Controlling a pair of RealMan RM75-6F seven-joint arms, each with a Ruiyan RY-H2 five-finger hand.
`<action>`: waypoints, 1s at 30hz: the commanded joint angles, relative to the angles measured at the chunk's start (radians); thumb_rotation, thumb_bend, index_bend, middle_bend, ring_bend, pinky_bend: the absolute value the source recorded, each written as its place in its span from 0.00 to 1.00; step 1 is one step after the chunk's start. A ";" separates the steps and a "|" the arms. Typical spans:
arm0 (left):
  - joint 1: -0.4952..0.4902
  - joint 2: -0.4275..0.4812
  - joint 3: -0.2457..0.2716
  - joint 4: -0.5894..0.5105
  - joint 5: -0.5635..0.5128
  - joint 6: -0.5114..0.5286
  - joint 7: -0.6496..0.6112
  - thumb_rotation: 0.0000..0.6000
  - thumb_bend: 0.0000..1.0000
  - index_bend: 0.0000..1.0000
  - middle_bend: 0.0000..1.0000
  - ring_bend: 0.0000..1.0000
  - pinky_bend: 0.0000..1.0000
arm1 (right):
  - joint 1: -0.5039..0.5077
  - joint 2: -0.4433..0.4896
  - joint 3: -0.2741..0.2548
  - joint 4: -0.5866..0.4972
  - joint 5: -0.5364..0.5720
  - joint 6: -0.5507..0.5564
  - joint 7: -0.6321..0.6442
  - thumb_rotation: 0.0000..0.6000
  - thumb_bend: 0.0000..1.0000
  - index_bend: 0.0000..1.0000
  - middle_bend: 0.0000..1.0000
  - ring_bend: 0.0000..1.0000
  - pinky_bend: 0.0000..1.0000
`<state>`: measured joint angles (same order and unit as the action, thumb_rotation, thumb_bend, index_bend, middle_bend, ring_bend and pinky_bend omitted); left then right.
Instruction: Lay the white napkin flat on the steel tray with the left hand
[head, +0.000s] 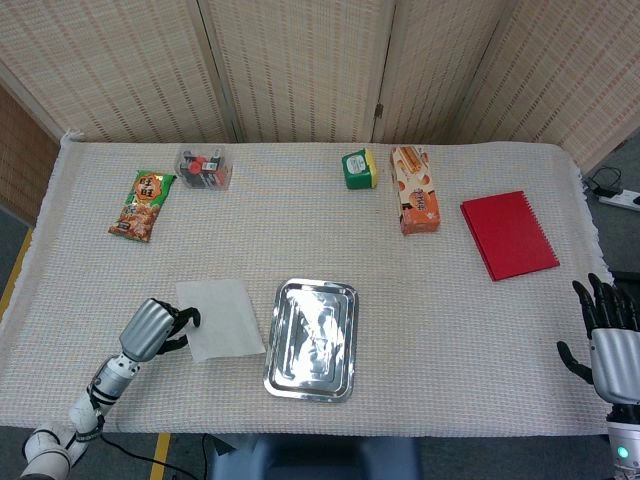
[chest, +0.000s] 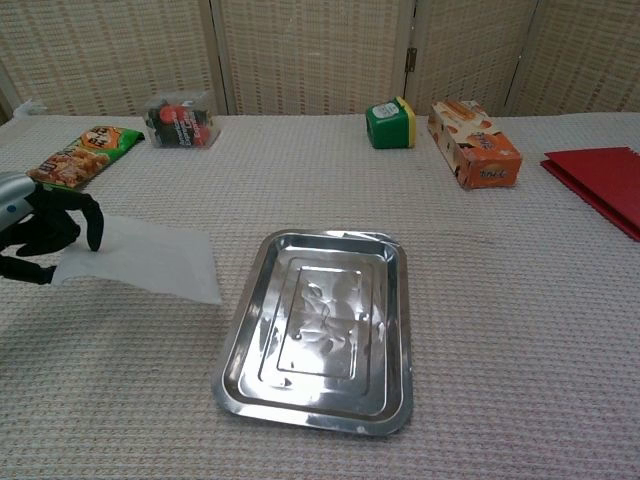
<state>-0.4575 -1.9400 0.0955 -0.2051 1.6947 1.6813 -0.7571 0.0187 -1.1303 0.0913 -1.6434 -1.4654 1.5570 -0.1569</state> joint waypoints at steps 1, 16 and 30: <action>-0.024 0.023 -0.016 -0.023 -0.011 0.024 0.029 1.00 0.67 0.63 1.00 1.00 1.00 | -0.003 0.003 -0.007 -0.006 -0.014 0.006 0.004 1.00 0.34 0.00 0.00 0.00 0.00; -0.097 0.098 -0.033 -0.278 0.028 0.164 0.180 1.00 0.67 0.63 1.00 1.00 1.00 | -0.029 0.035 -0.027 -0.041 -0.087 0.064 0.044 1.00 0.34 0.00 0.00 0.00 0.00; -0.178 0.050 0.016 -0.475 0.130 0.045 0.392 1.00 0.67 0.61 1.00 1.00 1.00 | -0.061 0.075 -0.064 -0.060 -0.141 0.095 0.113 1.00 0.34 0.00 0.00 0.00 0.00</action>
<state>-0.6261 -1.8719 0.1035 -0.6770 1.8144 1.7461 -0.3791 -0.0404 -1.0576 0.0292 -1.7039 -1.6058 1.6511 -0.0461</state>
